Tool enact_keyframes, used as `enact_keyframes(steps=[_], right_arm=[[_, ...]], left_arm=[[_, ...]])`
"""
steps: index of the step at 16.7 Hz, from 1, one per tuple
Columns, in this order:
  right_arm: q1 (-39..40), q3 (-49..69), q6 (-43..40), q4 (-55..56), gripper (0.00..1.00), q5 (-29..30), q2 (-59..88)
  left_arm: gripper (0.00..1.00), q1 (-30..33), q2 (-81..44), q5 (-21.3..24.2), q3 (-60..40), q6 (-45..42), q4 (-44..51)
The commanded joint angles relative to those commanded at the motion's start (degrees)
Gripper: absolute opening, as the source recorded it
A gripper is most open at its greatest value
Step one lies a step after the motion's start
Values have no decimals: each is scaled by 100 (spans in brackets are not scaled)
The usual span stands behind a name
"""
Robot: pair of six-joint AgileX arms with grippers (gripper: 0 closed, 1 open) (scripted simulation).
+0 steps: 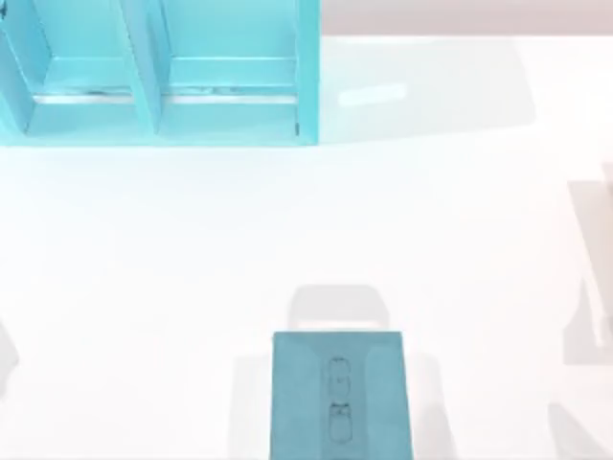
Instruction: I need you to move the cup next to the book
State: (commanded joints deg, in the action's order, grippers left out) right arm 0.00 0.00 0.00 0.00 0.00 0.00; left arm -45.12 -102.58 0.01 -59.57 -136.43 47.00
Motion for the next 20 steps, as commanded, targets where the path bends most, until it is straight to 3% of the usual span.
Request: enact_keyframes(steps=[9, 15, 20], right_arm=[[0, 0, 0, 0, 100, 0, 0], [0, 0, 0, 0, 100, 0, 0], [0, 0, 0, 0, 100, 0, 0]], left_arm=[[0, 20, 418, 0, -667, 1, 1115], [0, 42, 431, 8, -688, 47, 1137], [0, 730, 493, 152, -708, 1007, 1239]])
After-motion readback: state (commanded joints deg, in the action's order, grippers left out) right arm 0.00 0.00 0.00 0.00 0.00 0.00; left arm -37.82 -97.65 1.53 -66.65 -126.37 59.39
